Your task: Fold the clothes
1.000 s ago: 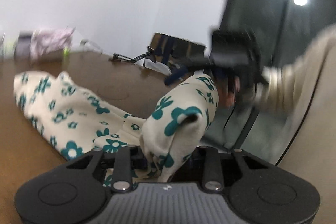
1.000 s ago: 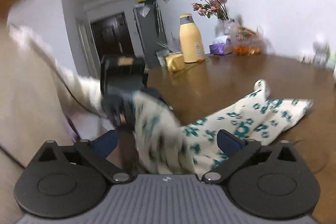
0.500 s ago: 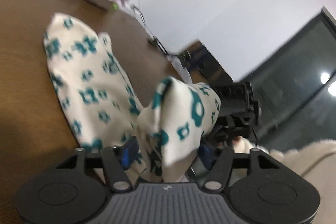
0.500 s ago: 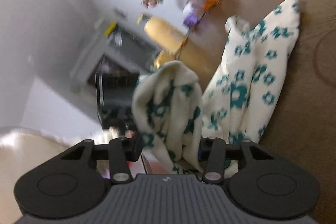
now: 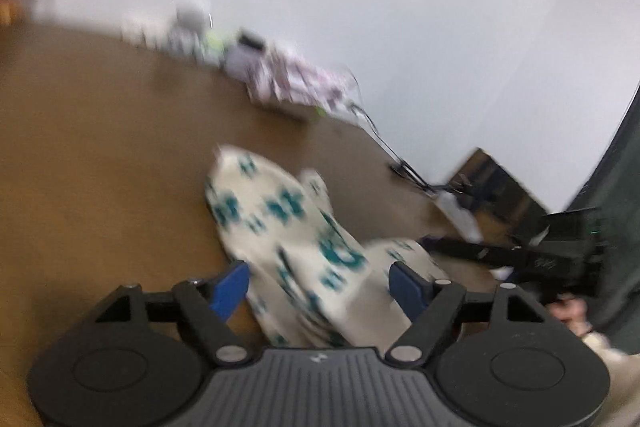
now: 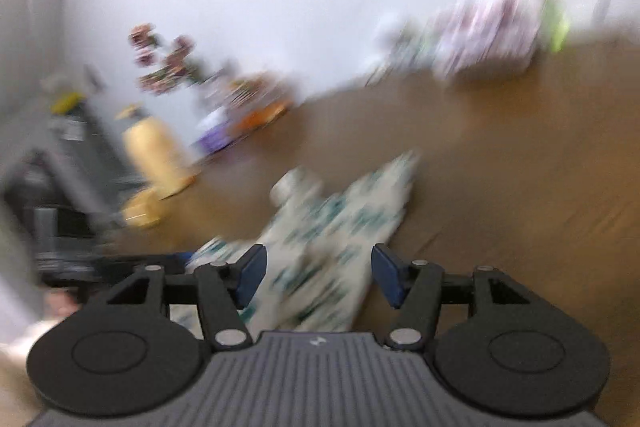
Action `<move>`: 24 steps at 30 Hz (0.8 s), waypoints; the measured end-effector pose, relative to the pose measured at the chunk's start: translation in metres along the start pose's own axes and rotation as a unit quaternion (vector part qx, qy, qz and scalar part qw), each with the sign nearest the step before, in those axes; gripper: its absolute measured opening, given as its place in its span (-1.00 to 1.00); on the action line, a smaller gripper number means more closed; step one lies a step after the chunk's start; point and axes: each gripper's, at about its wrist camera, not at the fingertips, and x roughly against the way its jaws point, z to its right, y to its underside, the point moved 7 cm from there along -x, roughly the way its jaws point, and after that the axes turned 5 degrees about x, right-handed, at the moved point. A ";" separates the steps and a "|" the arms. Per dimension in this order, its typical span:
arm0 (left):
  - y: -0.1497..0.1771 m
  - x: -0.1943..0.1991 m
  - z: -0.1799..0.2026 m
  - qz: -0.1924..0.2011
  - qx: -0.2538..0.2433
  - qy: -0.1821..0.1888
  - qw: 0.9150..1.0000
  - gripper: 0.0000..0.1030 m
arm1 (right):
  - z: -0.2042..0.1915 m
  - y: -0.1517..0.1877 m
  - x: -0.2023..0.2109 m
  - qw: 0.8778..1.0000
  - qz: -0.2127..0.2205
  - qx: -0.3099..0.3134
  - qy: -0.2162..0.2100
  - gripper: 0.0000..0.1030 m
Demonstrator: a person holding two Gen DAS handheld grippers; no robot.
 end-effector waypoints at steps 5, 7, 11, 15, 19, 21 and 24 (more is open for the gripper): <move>-0.005 -0.003 0.022 0.027 -0.067 -0.035 0.997 0.31 | -0.067 -0.014 -0.012 0.991 0.017 0.132 -0.020 0.10; -0.002 -0.010 0.027 0.026 -0.088 -0.045 0.995 0.28 | -0.086 -0.009 -0.035 0.985 -0.005 0.174 -0.002 -0.13; 0.011 -0.030 0.018 -0.003 -0.087 -0.081 0.993 0.03 | -0.076 0.016 -0.067 0.989 -0.076 0.129 0.007 -0.64; 0.022 -0.039 0.009 -0.021 -0.068 -0.066 0.995 -0.01 | -0.066 0.033 -0.069 0.992 -0.086 0.094 0.006 -0.65; 0.010 -0.032 0.015 -0.019 -0.108 -0.078 0.991 0.04 | -0.076 0.034 -0.073 0.988 -0.082 0.131 0.024 -0.62; 0.004 -0.021 0.024 0.001 -0.141 -0.089 0.986 0.11 | -0.077 0.027 -0.067 0.987 -0.080 0.135 0.020 -0.61; -0.006 0.003 0.047 0.049 -0.190 -0.072 0.978 0.36 | -0.072 0.006 -0.051 0.992 -0.056 0.112 0.002 -0.63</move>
